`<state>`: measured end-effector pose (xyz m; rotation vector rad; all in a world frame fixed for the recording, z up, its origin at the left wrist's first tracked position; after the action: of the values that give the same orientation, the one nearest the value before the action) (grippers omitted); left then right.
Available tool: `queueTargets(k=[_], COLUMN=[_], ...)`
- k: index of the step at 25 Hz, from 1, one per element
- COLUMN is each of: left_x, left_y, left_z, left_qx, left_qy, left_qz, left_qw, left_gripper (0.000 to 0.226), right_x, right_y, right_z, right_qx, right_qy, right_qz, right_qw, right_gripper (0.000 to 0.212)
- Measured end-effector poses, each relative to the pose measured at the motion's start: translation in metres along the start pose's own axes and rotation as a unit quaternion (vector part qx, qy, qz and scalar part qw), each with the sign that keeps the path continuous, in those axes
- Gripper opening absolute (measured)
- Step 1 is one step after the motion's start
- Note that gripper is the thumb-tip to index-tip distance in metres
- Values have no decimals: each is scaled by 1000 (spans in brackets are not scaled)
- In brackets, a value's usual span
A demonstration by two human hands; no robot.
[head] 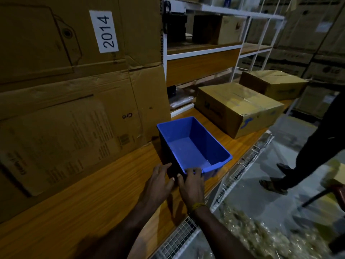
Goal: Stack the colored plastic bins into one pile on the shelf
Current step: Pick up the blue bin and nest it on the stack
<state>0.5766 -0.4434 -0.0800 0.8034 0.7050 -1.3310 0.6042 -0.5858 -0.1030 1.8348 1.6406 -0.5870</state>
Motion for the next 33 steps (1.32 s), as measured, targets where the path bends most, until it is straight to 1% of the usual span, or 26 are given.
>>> queueTargets(k=[3,6,10,12,15,20,24,26,28,30,31,33], left_x=[0,-8,-25,-36,-50,-75,-100,-109,-117,-126,-131,-139], left_y=[2,-1,-9,-15,-25,-48,-68,-82,-98,-114,-123,-140], left_z=[-1,-2,-10,-20,-44,-103,-143,-155,-162,-170,-172,-174], left_qx=[2,9,35,48,40,-5,-22,-48,-69,-85,-94,-111], left_qy=[5,8,9,11,24,89,144,149,148,153,155,151], left_qz=[11,27,46,50,50,27,48,65,89,109,115,126], left_qw=[1000,1000,998,998,998,996,988,986,983,978,977,974], left_gripper=[54,51,47,46,45,40,32,29,27,27,27,29], right_x=[-1,-1,6,11,19,27,34,39,36,30,29,33], right_y=[0,-6,-26,-40,-61,-99,-130,-144,-158,-171,-177,-189], right_z=[7,8,-4,-13,-26,-44,-57,-59,-63,-66,-69,-74], right_qx=[-13,-25,-48,-59,-87,-117,-104,-84,-71,-61,-64,-65], right_qy=[55,72,89,98,105,140,161,135,115,96,96,136], right_qz=[6,16,6,-6,-12,-23,-19,4,65,112,117,99], right_qw=[998,997,995,993,991,983,981,987,989,987,986,984], right_gripper=[34,32,27,32,40,40,35,24,12,10,11,15])
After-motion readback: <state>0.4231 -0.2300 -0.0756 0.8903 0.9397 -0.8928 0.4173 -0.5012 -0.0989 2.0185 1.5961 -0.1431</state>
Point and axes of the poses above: each hand's wrist, its own y-axis towards the middle knuckle, its own x-axis out of the palm, z = x × y, the point moved 7 cm from there along y, towards the middle knuckle, and after that the axes turned 12 degrees about y, right-handed, at the moved point
